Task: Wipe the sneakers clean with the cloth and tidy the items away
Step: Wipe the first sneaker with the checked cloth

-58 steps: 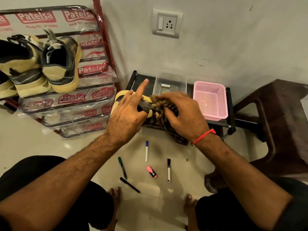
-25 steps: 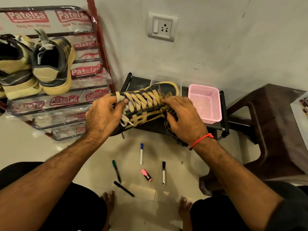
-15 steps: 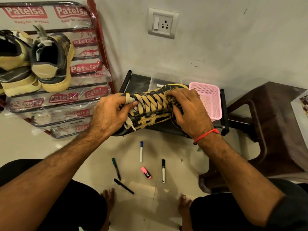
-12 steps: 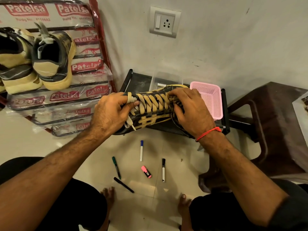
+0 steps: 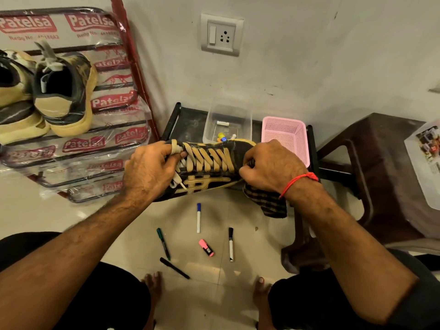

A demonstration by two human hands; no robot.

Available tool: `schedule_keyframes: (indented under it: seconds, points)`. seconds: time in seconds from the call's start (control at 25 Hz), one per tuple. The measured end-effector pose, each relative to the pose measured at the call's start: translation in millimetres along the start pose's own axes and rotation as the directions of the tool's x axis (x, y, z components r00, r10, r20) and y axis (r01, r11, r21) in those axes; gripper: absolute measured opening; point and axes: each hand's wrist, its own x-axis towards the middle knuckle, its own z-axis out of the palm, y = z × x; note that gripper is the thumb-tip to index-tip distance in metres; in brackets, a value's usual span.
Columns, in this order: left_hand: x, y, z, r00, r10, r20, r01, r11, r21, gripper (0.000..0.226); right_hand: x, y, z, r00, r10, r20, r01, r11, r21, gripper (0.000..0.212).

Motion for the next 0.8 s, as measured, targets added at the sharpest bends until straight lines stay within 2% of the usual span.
schedule_keyframes:
  seconds: [0.08,0.16,0.24,0.32,0.44,0.56,0.64,0.76,0.8]
  points:
    - [6.2,-5.2,-1.5,0.999,-0.051,0.000,0.051,0.998,-0.031,0.025,0.2,13.0,-9.1,0.985,0.056,-0.160,-0.034,0.990,0.139,0.020]
    - [7.8,-9.4,-2.0,0.996,-0.084,-0.001,0.084,0.995,-0.045,0.025,2.4,17.6,-12.3,0.954,0.072,-0.292,0.034,0.940,0.341,0.017]
    - [4.4,-6.6,0.5,0.996,-0.084,0.031,0.086,0.995,-0.059,0.024,4.3,12.5,-5.9,0.944,-0.047,-0.327,0.164,0.925,0.342,0.024]
    - [1.0,-1.8,3.3,0.994,-0.096,0.054,0.101,0.989,-0.104,0.023,6.4,7.5,10.1,0.942,-0.205,-0.266,0.252,0.956,0.153,0.037]
    - [6.4,-2.8,-1.0,0.983,-0.181,0.025,0.182,0.965,-0.188,0.020,6.8,4.7,22.9,0.952,-0.244,-0.185,0.246,0.969,-0.012,0.045]
    - [10.3,-5.4,-5.8,0.960,-0.278,0.019,0.273,0.924,-0.266,0.016,7.7,-0.3,18.5,0.935,-0.300,-0.187,0.293,0.954,-0.067,0.039]
    - [11.6,-8.7,-4.8,0.947,-0.318,0.041,0.316,0.904,-0.290,0.016,7.1,1.5,15.0,0.949,-0.286,-0.134,0.276,0.957,-0.091,0.030]
    - [21.5,-19.8,-16.4,0.878,-0.476,0.039,0.434,0.760,-0.484,0.022,4.2,21.0,15.0,0.974,-0.226,0.016,0.225,0.962,-0.156,0.018]
    - [26.5,-24.4,-22.9,0.861,-0.507,0.025,0.441,0.722,-0.532,0.024,3.3,27.4,15.5,0.975,-0.222,0.008,0.221,0.969,-0.115,0.017]
